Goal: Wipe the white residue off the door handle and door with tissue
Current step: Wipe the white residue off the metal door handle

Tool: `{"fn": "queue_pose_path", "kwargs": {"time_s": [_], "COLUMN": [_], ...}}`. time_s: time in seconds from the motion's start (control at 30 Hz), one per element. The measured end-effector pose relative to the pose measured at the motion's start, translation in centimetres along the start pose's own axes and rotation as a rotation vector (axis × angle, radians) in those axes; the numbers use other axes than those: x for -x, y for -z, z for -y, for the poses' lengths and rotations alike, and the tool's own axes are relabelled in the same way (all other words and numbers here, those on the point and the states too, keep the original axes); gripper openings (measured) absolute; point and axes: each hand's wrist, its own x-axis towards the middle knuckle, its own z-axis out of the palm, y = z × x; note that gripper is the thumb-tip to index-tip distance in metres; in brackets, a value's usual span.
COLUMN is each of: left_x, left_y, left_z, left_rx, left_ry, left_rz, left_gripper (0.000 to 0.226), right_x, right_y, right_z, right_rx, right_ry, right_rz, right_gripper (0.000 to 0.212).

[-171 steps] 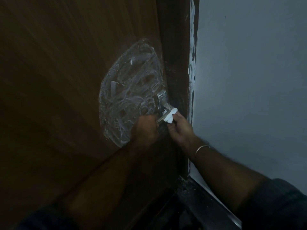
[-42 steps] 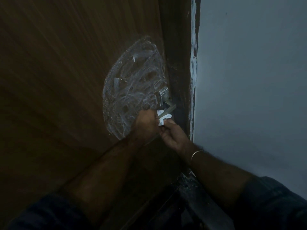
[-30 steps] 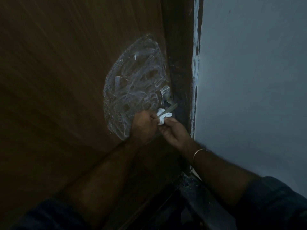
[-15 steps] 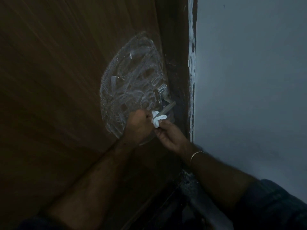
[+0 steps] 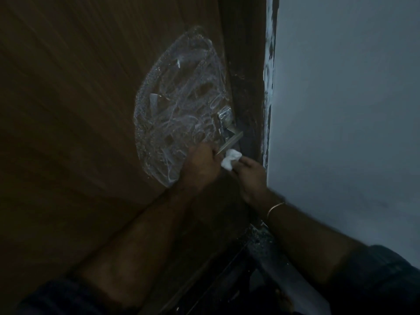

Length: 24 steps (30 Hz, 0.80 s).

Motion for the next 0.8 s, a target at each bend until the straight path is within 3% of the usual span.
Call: {"fn": "queue_pose_path", "kwargs": {"time_s": [0.07,0.17,0.23,0.33,0.43,0.53,0.8], "left_x": [0.1,0.2,0.3,0.3,0.5,0.5,0.6], "left_y": [0.2,0.6,0.9,1.0,0.7,0.7,1.7], "left_z": [-0.1,-0.1,-0.1,0.0,-0.3,-0.4,-0.5], "left_rx": [0.011,-0.010,-0.016,-0.021,-0.008,-0.032,-0.125], "left_ry": [-0.003,-0.044,-0.036,-0.024,-0.005,0.014,-0.035], "left_rz": [-0.024,-0.050,-0.049,-0.039,-0.042,-0.064,-0.050], "left_gripper": [0.020,0.021,0.021,0.022,0.018,0.015,0.024], "right_x": [0.1,0.8,1.1,1.3,0.3,-1.2,-3.7], "right_y": [-1.4,-1.9,-0.6,1.1,1.0,-1.4,-4.5], "right_z": [0.8,1.6,1.3,0.8,0.7,0.9,-0.1], "right_rx": [-0.090,-0.257,-0.231,-0.187,-0.150,-0.069,-0.219], "right_ry": [-0.026,-0.223,-0.334,-0.363,-0.192,-0.059,0.004], "right_rz": [0.053,0.244,0.300,0.209,0.033,-0.030,-0.164], "right_gripper": [0.028,0.035,0.038,0.039,0.033,0.031,0.014]}}
